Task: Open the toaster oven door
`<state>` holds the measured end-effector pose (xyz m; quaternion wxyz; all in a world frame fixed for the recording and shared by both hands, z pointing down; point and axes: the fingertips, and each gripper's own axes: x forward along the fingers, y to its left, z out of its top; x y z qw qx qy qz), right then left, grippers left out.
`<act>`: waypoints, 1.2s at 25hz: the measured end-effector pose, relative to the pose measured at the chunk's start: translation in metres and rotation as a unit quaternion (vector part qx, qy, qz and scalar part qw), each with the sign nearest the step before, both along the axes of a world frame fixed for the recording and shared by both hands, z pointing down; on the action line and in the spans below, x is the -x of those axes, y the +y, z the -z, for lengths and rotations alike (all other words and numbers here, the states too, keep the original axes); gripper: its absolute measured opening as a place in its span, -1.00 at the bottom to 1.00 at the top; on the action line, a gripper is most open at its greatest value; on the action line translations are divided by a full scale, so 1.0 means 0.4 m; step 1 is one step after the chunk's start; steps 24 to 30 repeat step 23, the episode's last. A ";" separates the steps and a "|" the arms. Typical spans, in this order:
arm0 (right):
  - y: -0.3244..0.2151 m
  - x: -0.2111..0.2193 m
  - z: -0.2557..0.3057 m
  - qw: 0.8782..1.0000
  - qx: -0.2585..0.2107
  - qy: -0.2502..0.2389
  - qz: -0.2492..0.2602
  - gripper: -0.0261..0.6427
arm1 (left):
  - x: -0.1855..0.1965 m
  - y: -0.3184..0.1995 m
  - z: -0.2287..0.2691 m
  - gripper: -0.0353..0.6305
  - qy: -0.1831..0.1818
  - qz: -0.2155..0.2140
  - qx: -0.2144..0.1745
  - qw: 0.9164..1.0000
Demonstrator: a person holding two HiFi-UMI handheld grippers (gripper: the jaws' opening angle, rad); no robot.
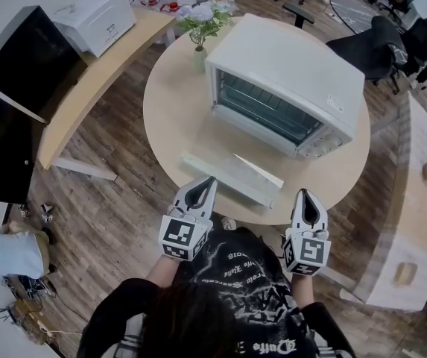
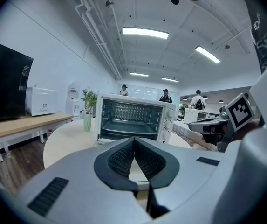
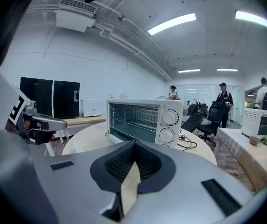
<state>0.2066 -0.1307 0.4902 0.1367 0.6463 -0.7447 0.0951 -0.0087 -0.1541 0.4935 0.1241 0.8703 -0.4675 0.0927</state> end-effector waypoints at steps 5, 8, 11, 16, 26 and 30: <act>0.007 0.020 -0.001 1.000 0.002 0.009 0.008 -0.90 | 0.013 0.009 0.000 -0.84 -0.001 0.001 0.002 1.000; 0.010 0.033 -0.001 1.000 0.003 0.015 0.013 -0.90 | 0.022 0.013 -0.002 -0.83 -0.002 0.004 0.003 1.000; 0.012 0.039 -0.004 1.000 0.004 0.017 0.016 -0.90 | 0.027 0.015 -0.006 -0.84 -0.002 0.006 0.004 1.000; 0.018 0.042 -0.008 1.000 0.006 0.024 0.019 -0.90 | 0.029 0.023 -0.005 -0.84 -0.005 0.006 0.002 1.000; 0.019 0.052 -0.016 0.999 0.006 0.032 0.027 -0.90 | 0.038 0.029 -0.013 -0.84 -0.007 0.011 0.004 1.000; 0.019 0.052 -0.016 0.999 0.006 0.032 0.027 -0.90 | 0.038 0.029 -0.013 -0.84 -0.007 0.011 0.004 1.000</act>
